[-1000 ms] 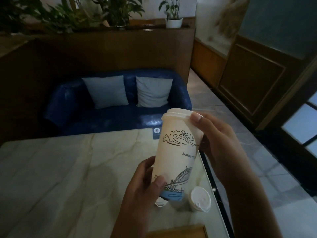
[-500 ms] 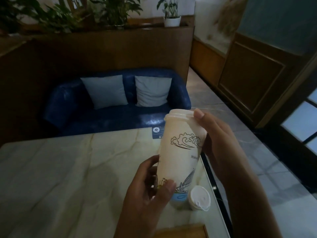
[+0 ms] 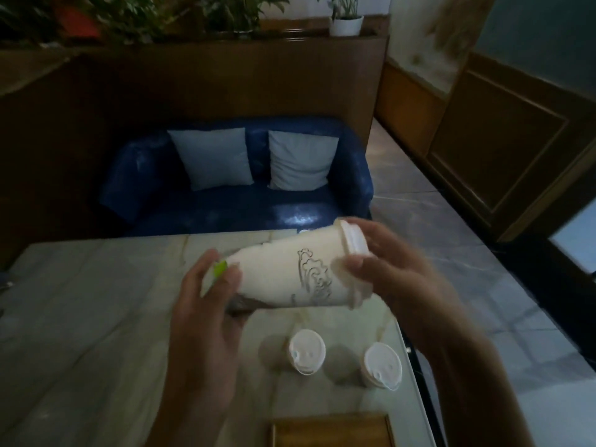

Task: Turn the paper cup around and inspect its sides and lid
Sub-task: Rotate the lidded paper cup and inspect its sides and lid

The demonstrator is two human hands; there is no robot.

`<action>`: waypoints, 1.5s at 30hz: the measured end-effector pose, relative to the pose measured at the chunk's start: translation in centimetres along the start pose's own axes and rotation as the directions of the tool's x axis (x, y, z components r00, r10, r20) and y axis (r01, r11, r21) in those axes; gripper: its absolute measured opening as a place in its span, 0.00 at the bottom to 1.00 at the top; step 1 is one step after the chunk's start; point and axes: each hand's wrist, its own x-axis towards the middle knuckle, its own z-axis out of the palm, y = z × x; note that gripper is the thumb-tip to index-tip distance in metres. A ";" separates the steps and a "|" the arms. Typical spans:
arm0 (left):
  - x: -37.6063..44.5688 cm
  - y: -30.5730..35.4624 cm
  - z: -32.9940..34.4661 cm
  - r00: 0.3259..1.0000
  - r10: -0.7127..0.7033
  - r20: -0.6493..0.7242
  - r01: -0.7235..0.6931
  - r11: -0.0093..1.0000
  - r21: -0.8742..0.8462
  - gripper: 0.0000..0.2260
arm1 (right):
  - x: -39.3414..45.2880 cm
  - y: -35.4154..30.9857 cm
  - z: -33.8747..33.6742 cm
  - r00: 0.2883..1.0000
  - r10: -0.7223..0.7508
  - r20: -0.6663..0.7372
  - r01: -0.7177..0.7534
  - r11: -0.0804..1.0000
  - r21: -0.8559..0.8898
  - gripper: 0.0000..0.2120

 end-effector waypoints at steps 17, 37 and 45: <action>-0.6 -2.4 1.2 0.976 -0.200 0.085 0.199 0.980 0.013 0.40 | 0.5 2.7 6.1 0.997 0.038 -0.074 -0.039 0.999 -0.012 0.32; -3.0 -5.2 1.3 0.950 -0.218 0.223 0.230 0.973 -0.029 0.35 | 2.6 0.0 4.2 0.919 0.098 -0.382 0.036 0.944 0.328 0.29; -4.0 -5.5 1.6 0.934 -0.266 0.237 0.280 0.959 -0.028 0.45 | 2.3 0.1 3.7 0.926 0.112 -0.361 0.012 0.946 0.325 0.18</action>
